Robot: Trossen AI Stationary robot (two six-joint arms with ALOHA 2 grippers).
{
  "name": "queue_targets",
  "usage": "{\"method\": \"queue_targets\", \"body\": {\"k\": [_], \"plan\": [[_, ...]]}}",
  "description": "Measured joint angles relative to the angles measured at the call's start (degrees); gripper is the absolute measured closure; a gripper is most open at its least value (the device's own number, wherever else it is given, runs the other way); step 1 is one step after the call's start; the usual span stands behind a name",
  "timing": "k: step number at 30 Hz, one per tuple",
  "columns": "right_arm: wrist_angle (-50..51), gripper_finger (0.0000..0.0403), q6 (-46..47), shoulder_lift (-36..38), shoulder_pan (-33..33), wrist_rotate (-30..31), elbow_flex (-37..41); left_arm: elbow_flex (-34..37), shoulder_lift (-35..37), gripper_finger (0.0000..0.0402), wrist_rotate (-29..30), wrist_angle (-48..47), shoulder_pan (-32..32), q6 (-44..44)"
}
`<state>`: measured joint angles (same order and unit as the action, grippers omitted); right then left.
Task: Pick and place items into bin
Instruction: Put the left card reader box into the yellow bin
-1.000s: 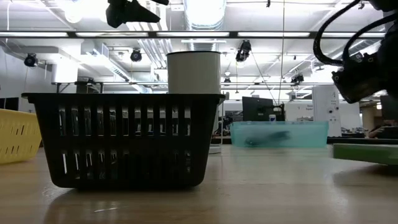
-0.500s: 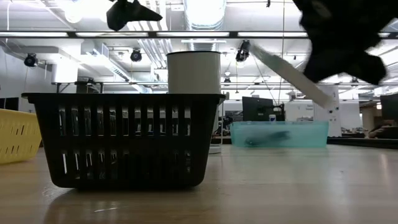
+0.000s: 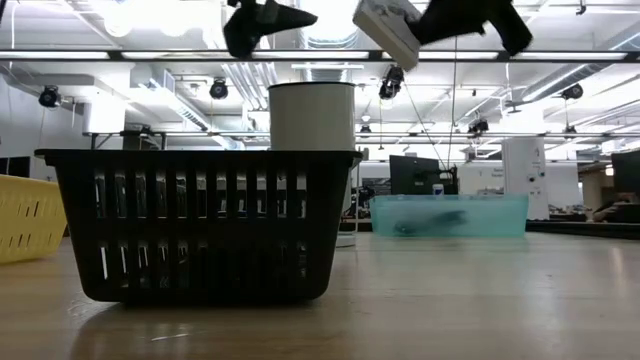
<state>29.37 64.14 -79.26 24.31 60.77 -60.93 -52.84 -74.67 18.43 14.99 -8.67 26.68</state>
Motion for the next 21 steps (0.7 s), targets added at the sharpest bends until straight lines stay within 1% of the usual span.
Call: {"method": "queue_targets", "body": {"k": [4, 10, 19, 21], "plan": [[1.1, 0.0392, -4.8, -0.2, -1.1, -1.8, -2.8, 0.0, -2.4, 0.0136, -0.7, 4.2, 0.0, -4.3], [2.2, 0.0392, -9.1, -1.0, -1.5, 0.1, -5.5, -1.4, -5.0, 0.0136, -0.8, 8.3, 0.0, -5.0], [1.7, 0.0392, -10.3, -1.6, -2.0, 1.1, -5.4, -2.6, -5.2, 0.0136, -0.8, 8.9, 0.0, -4.6], [1.7, 0.0392, -10.4, -1.6, -2.3, 1.4, -5.4, -2.4, -5.4, 0.0136, -0.7, 10.7, 0.0, -4.6]]}}
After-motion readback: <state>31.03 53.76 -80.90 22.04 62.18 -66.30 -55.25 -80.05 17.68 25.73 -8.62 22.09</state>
